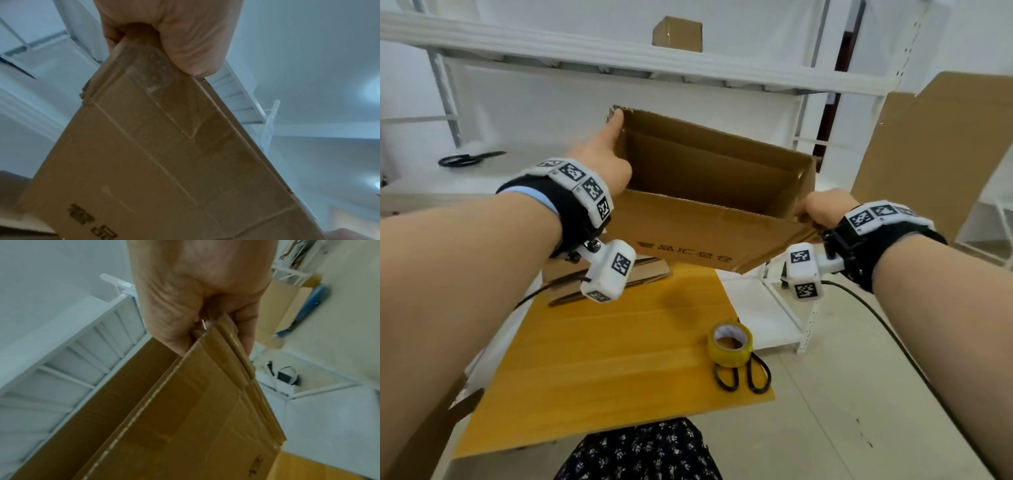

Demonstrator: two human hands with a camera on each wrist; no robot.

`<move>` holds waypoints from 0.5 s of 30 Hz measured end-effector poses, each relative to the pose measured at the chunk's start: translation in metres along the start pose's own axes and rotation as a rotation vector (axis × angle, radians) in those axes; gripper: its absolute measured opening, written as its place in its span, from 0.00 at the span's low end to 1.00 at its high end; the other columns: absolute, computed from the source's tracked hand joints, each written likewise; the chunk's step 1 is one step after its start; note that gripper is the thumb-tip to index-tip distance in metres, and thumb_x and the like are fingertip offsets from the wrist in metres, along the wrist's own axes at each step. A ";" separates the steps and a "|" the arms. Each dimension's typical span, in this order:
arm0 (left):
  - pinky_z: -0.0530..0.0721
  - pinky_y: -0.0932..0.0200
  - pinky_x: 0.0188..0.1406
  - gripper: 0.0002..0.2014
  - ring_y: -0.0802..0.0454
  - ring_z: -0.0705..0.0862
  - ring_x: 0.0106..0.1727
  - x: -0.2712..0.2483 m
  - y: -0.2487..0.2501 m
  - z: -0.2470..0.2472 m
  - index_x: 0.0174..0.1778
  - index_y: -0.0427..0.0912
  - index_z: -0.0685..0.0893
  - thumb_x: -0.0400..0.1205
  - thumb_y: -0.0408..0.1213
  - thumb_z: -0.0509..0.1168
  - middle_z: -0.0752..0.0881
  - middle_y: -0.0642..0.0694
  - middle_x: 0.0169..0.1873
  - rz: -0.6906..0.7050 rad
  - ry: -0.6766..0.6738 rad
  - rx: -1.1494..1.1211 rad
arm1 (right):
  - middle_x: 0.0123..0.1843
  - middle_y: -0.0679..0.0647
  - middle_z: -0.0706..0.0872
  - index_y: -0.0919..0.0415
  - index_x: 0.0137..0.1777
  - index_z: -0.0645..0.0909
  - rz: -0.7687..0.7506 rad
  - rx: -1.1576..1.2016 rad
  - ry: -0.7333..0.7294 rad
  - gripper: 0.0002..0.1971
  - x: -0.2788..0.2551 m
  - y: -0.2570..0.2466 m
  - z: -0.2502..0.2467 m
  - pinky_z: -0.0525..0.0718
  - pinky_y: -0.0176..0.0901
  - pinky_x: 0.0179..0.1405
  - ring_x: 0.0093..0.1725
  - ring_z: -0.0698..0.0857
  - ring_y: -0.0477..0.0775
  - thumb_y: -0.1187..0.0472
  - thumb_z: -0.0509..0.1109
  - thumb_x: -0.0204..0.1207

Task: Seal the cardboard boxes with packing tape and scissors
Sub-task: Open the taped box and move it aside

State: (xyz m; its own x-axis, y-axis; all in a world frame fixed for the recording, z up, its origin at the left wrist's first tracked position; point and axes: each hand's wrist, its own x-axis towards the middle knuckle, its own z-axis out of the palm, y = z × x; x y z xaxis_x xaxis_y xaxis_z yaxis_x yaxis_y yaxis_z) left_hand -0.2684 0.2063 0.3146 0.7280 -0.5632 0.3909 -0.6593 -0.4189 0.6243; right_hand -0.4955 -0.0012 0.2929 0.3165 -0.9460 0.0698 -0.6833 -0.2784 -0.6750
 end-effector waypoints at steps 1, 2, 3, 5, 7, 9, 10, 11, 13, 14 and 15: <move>0.88 0.49 0.30 0.43 0.42 0.86 0.38 -0.001 0.006 0.012 0.81 0.73 0.47 0.79 0.30 0.57 0.78 0.48 0.56 0.024 -0.034 0.007 | 0.53 0.65 0.90 0.64 0.42 0.83 0.054 -0.022 -0.009 0.08 0.004 0.012 -0.001 0.89 0.53 0.48 0.45 0.90 0.61 0.60 0.69 0.80; 0.89 0.48 0.32 0.43 0.41 0.87 0.39 0.000 0.013 0.023 0.80 0.75 0.46 0.79 0.31 0.57 0.78 0.47 0.54 0.041 -0.069 0.016 | 0.52 0.64 0.90 0.64 0.47 0.83 0.098 -0.023 -0.002 0.06 0.009 0.025 -0.001 0.85 0.48 0.38 0.40 0.87 0.58 0.60 0.69 0.80; 0.90 0.48 0.33 0.44 0.41 0.88 0.38 0.001 0.020 0.036 0.80 0.76 0.45 0.78 0.31 0.57 0.79 0.47 0.54 0.056 -0.107 0.028 | 0.50 0.62 0.88 0.63 0.54 0.82 0.151 -0.007 0.001 0.07 0.014 0.039 -0.003 0.79 0.45 0.30 0.36 0.83 0.56 0.61 0.71 0.80; 0.91 0.45 0.36 0.45 0.42 0.88 0.37 0.005 0.032 0.064 0.79 0.76 0.43 0.77 0.30 0.57 0.81 0.43 0.58 0.090 -0.153 0.062 | 0.52 0.58 0.83 0.63 0.72 0.74 0.242 0.041 0.006 0.22 0.021 0.065 -0.007 0.73 0.44 0.26 0.35 0.79 0.55 0.66 0.72 0.80; 0.91 0.45 0.37 0.46 0.43 0.87 0.37 0.010 0.042 0.095 0.79 0.77 0.43 0.77 0.28 0.56 0.80 0.41 0.65 0.114 -0.198 0.053 | 0.65 0.61 0.80 0.62 0.83 0.61 0.297 0.046 0.029 0.33 0.029 0.095 -0.012 0.73 0.46 0.30 0.47 0.81 0.60 0.69 0.69 0.81; 0.90 0.48 0.34 0.46 0.45 0.86 0.37 0.015 0.047 0.122 0.79 0.77 0.46 0.78 0.26 0.55 0.79 0.42 0.67 0.131 -0.233 0.007 | 0.74 0.63 0.77 0.64 0.83 0.62 0.326 0.034 0.000 0.30 0.037 0.119 -0.014 0.74 0.46 0.32 0.53 0.82 0.60 0.69 0.67 0.82; 0.88 0.51 0.30 0.45 0.45 0.85 0.36 0.020 0.049 0.139 0.80 0.77 0.48 0.78 0.25 0.55 0.79 0.44 0.66 0.131 -0.258 -0.030 | 0.75 0.64 0.76 0.66 0.81 0.66 0.329 0.030 -0.028 0.27 0.042 0.133 -0.014 0.75 0.44 0.31 0.47 0.82 0.55 0.68 0.65 0.83; 0.85 0.55 0.25 0.44 0.47 0.84 0.33 0.026 0.050 0.155 0.80 0.76 0.50 0.79 0.25 0.54 0.79 0.47 0.62 0.131 -0.283 -0.059 | 0.73 0.64 0.78 0.66 0.79 0.69 0.336 0.051 -0.050 0.23 0.048 0.145 -0.014 0.76 0.42 0.31 0.41 0.79 0.51 0.68 0.63 0.84; 0.79 0.58 0.22 0.43 0.49 0.80 0.29 0.036 0.051 0.189 0.81 0.74 0.53 0.79 0.23 0.53 0.78 0.50 0.56 0.117 -0.371 -0.125 | 0.61 0.55 0.78 0.56 0.71 0.75 0.364 0.009 -0.046 0.15 0.047 0.161 -0.013 0.78 0.36 0.28 0.38 0.76 0.49 0.66 0.61 0.86; 0.79 0.58 0.24 0.44 0.49 0.78 0.28 0.041 0.052 0.206 0.81 0.74 0.53 0.79 0.23 0.52 0.80 0.50 0.57 0.108 -0.423 -0.170 | 0.54 0.47 0.75 0.47 0.58 0.74 0.379 -0.042 -0.050 0.08 0.047 0.172 -0.012 0.74 0.31 0.27 0.41 0.74 0.49 0.63 0.63 0.86; 0.80 0.57 0.27 0.44 0.49 0.78 0.28 0.045 0.053 0.222 0.81 0.74 0.53 0.79 0.23 0.53 0.82 0.47 0.61 0.106 -0.471 -0.207 | 0.48 0.42 0.70 0.43 0.47 0.70 0.488 -0.026 -0.085 0.09 0.049 0.182 -0.015 0.70 0.29 0.29 0.45 0.72 0.49 0.58 0.65 0.85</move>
State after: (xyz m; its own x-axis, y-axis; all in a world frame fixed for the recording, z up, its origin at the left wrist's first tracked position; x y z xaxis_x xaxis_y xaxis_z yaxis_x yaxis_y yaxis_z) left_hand -0.3122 0.0006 0.2149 0.4646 -0.8740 0.1423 -0.6391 -0.2197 0.7370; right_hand -0.6142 -0.1012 0.1844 0.0072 -0.9504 -0.3111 -0.7812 0.1888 -0.5950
